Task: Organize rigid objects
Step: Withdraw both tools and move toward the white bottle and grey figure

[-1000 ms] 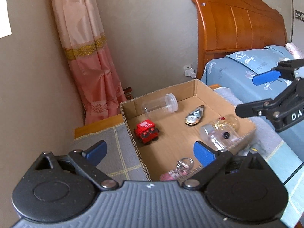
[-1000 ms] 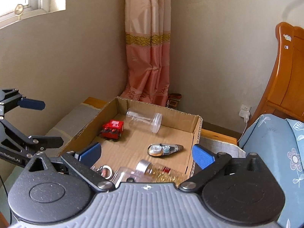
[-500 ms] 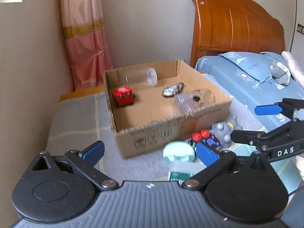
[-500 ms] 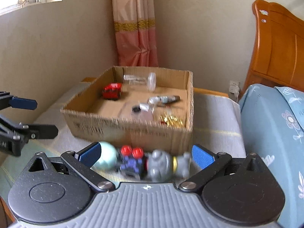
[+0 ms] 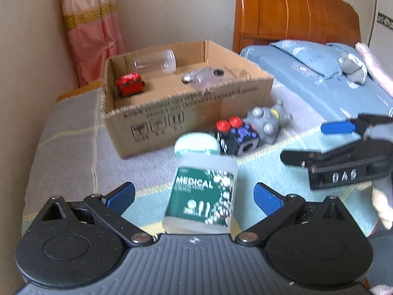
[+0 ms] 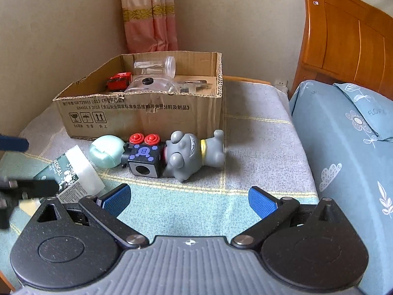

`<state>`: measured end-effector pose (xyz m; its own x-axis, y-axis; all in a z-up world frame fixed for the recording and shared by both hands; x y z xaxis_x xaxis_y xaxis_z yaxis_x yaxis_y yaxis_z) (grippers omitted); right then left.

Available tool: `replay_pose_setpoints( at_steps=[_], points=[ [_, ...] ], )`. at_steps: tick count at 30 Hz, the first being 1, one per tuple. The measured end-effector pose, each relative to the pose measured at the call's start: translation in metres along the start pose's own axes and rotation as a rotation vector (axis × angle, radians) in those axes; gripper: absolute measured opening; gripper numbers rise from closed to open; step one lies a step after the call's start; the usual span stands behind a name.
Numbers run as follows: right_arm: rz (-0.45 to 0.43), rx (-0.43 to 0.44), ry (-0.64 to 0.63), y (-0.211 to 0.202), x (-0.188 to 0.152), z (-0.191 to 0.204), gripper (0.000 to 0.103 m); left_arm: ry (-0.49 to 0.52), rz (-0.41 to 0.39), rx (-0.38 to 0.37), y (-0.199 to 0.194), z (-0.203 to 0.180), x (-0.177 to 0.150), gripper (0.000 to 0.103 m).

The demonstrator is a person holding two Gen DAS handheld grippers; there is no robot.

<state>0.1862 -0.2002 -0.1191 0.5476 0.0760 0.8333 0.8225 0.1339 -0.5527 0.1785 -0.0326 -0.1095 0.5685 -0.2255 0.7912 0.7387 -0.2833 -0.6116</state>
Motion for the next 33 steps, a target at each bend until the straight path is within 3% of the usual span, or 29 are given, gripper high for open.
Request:
replay_pose_setpoints(
  at_steps=[11, 15, 25, 33],
  points=[
    [0.015, -0.006, 0.017, 0.007, -0.002, -0.004, 0.103, 0.047, 0.066, 0.056, 0.011, 0.011, -0.029, 0.102],
    [0.016, -0.021, 0.023, 0.015, 0.001, -0.011, 0.103, 0.009, 0.069, 0.051, 0.01, 0.023, -0.032, 0.102],
    [0.025, -0.059, 0.008, 0.041, 0.01, -0.022, 0.103, -0.064, 0.067, 0.168, 0.014, 0.068, -0.031, 0.102],
    [0.043, -0.032, -0.06, 0.061, 0.011, -0.008, 0.103, -0.079, 0.079, 0.157, 0.021, 0.07, -0.034, 0.102]
  ],
)
Point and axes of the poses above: each gripper's, at about its wrist camera, not at the fingertips, and y roughly the way its jaws point, z to its left, x to its top, the point moved 8 cm from there along y, roughly the way its jaws point, and after that the axes turned 9 degrees about -z, right-handed, at the moved point
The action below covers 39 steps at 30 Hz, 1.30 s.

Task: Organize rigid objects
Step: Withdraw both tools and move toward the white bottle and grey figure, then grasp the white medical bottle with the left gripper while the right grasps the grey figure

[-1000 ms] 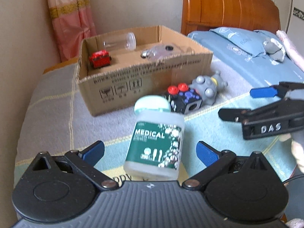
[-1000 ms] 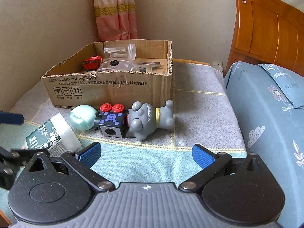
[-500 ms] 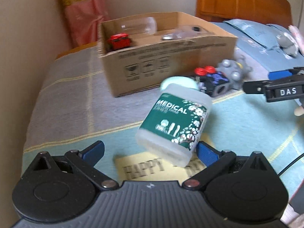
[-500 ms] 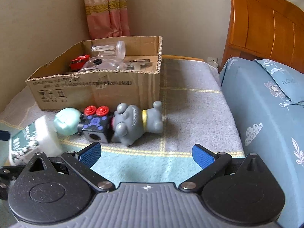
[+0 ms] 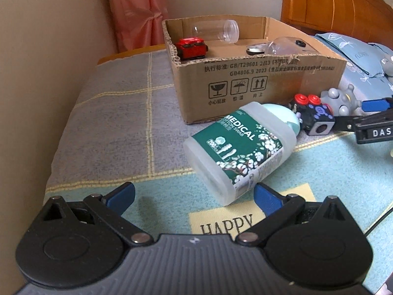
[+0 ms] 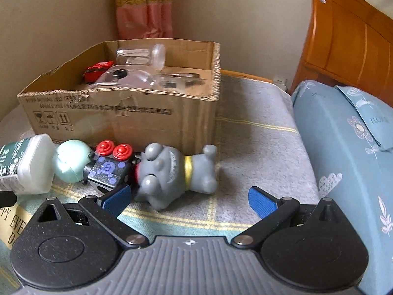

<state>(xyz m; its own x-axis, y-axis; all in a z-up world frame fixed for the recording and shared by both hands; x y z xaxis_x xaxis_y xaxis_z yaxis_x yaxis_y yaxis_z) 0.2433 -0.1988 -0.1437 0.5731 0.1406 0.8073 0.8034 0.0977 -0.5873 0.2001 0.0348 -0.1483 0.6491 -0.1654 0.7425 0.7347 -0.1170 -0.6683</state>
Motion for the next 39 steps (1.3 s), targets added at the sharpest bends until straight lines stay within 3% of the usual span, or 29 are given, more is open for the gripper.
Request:
replay_pose_setpoints(
  at_steps=[14, 24, 31, 39],
  points=[
    [0.0, 0.048, 0.03, 0.013, -0.008, -0.016, 0.103, -0.031, 0.016, -0.062, 0.009, -0.021, 0.002, 0.102],
    [-0.024, 0.076, -0.011, 0.012, -0.011, -0.016, 0.103, -0.119, 0.002, -0.12, 0.013, -0.038, 0.016, 0.102],
    [-0.059, 0.087, -0.017, 0.011, -0.012, -0.017, 0.103, -0.158, -0.01, -0.059, 0.026, -0.031, 0.026, 0.102],
    [-0.067, 0.107, -0.031, 0.012, -0.012, -0.017, 0.103, -0.132, -0.033, 0.046, 0.025, -0.004, 0.026, 0.102]
  ],
)
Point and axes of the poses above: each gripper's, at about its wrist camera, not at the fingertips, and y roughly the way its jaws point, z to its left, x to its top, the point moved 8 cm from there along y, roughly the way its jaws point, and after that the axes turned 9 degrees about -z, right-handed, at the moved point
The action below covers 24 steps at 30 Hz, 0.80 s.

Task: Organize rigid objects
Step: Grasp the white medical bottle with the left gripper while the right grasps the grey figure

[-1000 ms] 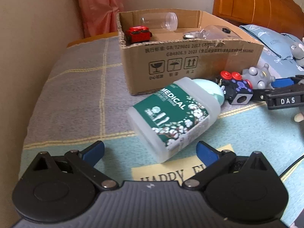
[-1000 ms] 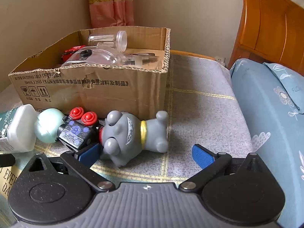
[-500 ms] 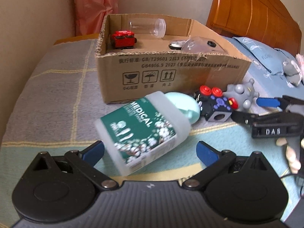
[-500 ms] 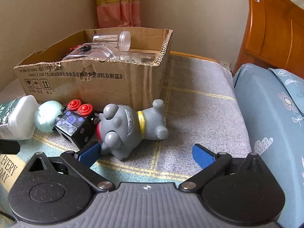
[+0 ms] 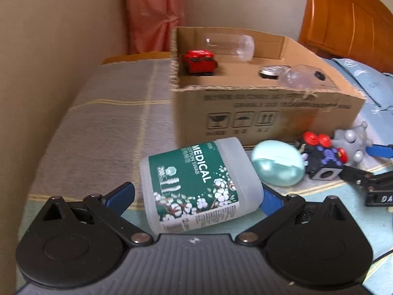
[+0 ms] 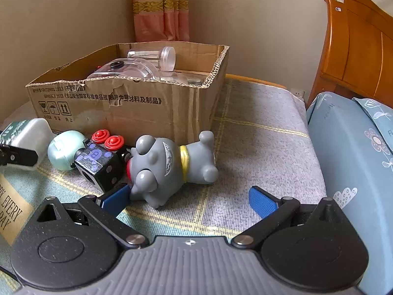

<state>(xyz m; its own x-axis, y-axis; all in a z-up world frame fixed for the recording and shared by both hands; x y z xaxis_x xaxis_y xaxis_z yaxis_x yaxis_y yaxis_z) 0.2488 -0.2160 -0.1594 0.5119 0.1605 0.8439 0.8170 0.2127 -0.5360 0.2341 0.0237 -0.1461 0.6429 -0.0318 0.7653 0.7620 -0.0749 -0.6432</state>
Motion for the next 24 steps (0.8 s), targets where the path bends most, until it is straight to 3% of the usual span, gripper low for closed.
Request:
replay_pose_setpoints(
  at_steps=[12, 15, 20, 24],
  points=[
    [0.027, 0.0, -0.059, 0.016, 0.015, 0.01, 0.103, 0.028, -0.014, 0.013, 0.004, -0.005, 0.004, 0.102],
    [0.03, 0.013, -0.067, 0.016, 0.019, 0.011, 0.097, 0.029, -0.02, 0.013, 0.005, -0.004, 0.007, 0.1],
    [0.049, 0.049, -0.069, 0.015, 0.022, 0.016, 0.08, 0.011, -0.018, -0.009, 0.006, -0.001, 0.009, 0.094],
    [0.055, 0.051, -0.097, 0.011, 0.024, 0.019, 0.078, 0.023, -0.015, -0.024, 0.004, -0.004, 0.011, 0.089]
  ],
)
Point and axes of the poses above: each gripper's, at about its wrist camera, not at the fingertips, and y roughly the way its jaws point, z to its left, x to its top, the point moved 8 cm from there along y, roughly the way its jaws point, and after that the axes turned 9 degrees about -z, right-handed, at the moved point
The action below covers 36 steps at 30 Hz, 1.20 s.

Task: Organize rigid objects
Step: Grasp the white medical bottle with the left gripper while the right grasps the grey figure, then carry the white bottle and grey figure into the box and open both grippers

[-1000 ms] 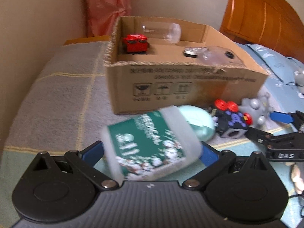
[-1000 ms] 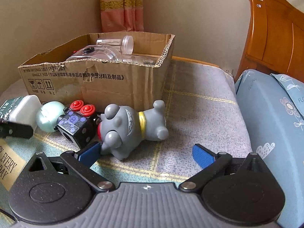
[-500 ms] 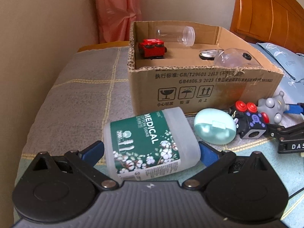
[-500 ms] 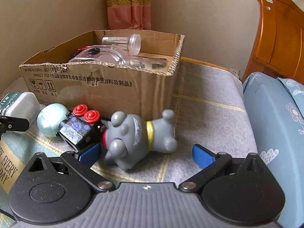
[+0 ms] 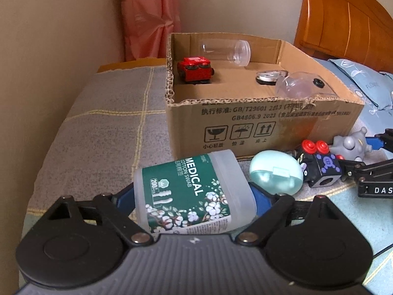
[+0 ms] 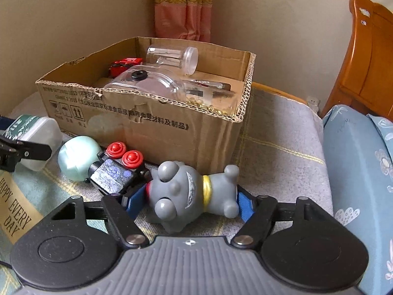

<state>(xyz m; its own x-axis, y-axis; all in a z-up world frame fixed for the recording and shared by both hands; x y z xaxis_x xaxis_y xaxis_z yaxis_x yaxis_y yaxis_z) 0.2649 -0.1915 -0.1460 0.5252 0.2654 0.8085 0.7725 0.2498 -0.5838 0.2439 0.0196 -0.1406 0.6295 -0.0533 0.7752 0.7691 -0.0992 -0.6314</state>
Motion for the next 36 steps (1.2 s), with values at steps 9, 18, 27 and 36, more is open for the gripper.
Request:
replay_pose_setpoints(
  at_steps=[9, 18, 27, 36],
  points=[
    [0.007, 0.043, -0.002, -0.015, 0.003, 0.0, 0.076, 0.073, 0.01, -0.049, -0.014, -0.002, 0.006, 0.084],
    [0.023, 0.073, -0.028, -0.033, 0.01, 0.0, 0.076, 0.162, -0.011, -0.105, -0.043, -0.01, 0.023, 0.084],
    [-0.012, 0.13, -0.052, -0.065, 0.039, 0.004, 0.076, 0.237, -0.126, -0.161, -0.069, -0.026, 0.076, 0.084],
    [-0.094, 0.148, -0.066, -0.081, 0.086, 0.001, 0.076, 0.285, -0.183, -0.139, -0.029, -0.043, 0.114, 0.084]
  ],
)
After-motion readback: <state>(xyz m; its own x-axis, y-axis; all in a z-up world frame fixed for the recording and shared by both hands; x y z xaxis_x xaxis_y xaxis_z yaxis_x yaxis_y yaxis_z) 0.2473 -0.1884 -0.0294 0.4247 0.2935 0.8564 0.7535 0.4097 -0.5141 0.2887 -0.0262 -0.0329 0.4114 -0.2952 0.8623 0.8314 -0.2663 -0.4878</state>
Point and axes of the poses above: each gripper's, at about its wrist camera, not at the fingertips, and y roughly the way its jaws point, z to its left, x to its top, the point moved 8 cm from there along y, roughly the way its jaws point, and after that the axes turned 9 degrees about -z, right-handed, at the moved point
